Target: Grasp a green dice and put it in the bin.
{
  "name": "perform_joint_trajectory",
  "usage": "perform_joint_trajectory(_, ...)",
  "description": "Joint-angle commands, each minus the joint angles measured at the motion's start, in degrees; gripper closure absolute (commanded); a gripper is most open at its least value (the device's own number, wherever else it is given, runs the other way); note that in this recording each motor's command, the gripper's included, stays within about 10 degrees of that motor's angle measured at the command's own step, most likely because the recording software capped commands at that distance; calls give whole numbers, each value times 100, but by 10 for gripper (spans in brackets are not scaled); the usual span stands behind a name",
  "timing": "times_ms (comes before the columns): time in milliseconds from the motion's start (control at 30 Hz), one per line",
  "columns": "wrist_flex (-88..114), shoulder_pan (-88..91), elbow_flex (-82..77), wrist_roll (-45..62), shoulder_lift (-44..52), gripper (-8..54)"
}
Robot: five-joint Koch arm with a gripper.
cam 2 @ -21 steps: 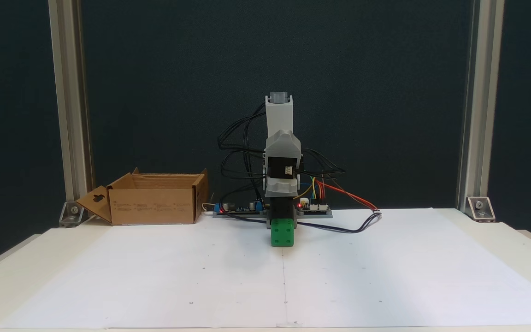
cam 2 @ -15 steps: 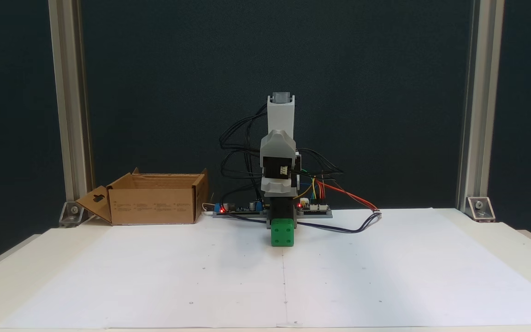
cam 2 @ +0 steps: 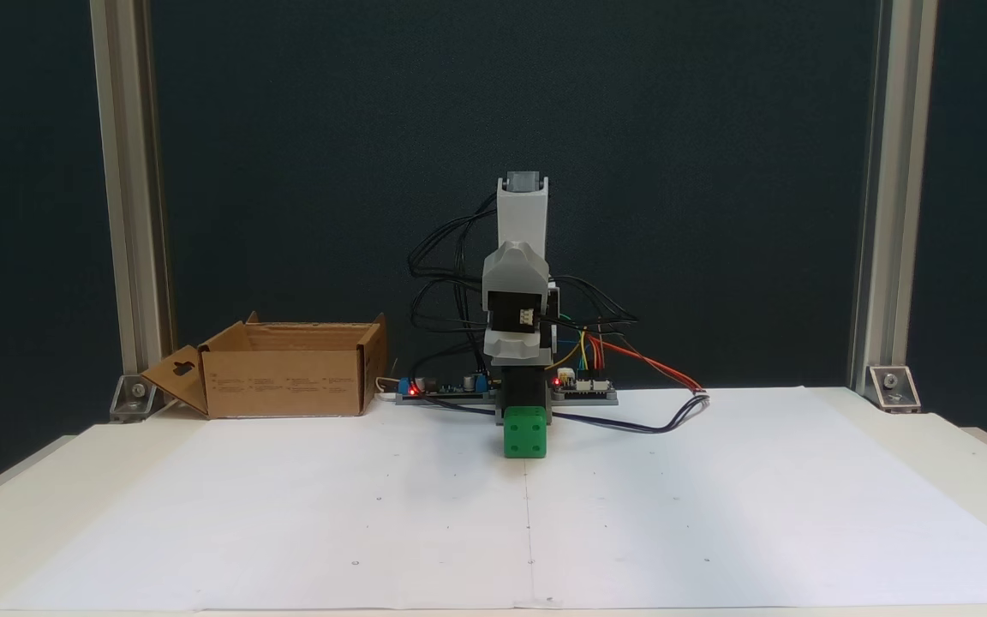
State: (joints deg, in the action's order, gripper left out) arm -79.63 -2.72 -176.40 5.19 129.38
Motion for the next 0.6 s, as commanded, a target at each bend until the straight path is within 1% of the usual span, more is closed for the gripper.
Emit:
perform_joint_trajectory(0,-272,0,-272,105,615,11)
perform_joint_trajectory(567,-281,44,-272,123,615,14)
